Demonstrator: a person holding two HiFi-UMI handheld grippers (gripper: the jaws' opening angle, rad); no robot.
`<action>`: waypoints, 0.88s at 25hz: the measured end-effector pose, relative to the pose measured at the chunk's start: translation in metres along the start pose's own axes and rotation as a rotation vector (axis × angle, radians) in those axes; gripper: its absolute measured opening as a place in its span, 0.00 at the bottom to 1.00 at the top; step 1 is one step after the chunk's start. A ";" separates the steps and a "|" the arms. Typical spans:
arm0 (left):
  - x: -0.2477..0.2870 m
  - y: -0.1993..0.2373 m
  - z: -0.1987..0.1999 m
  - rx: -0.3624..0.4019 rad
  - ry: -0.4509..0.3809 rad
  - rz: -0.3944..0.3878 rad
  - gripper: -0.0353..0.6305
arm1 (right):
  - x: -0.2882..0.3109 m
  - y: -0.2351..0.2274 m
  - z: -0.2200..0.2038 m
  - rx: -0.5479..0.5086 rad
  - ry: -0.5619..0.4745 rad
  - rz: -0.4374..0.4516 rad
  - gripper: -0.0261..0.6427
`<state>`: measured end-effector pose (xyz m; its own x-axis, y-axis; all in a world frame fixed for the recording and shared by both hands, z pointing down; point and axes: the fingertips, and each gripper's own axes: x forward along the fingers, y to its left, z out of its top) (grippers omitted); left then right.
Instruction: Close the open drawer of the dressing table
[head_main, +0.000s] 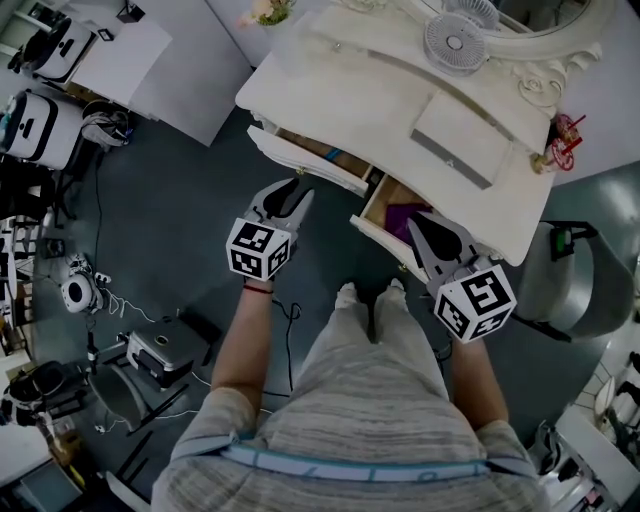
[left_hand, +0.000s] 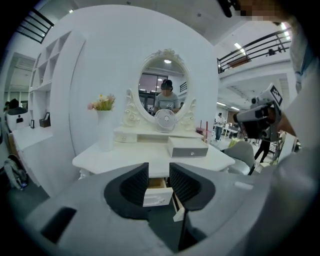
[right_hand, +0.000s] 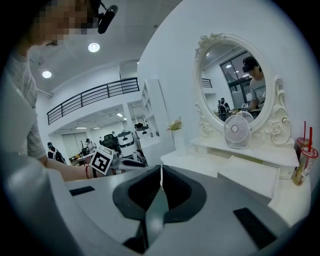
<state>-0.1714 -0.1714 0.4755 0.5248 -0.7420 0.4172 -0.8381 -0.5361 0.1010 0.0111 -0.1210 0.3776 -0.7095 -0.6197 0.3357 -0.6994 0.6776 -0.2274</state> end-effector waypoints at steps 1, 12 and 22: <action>0.003 0.004 -0.005 -0.002 0.012 0.004 0.24 | 0.002 -0.001 0.000 0.002 0.002 -0.002 0.06; 0.044 0.047 -0.060 -0.039 0.134 0.028 0.24 | 0.032 -0.012 -0.005 0.019 0.029 0.012 0.06; 0.081 0.080 -0.109 -0.059 0.252 0.039 0.24 | 0.054 -0.026 -0.010 0.048 0.052 -0.013 0.06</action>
<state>-0.2127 -0.2301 0.6160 0.4444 -0.6340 0.6328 -0.8681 -0.4793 0.1294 -0.0086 -0.1682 0.4105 -0.6955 -0.6063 0.3855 -0.7129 0.6490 -0.2656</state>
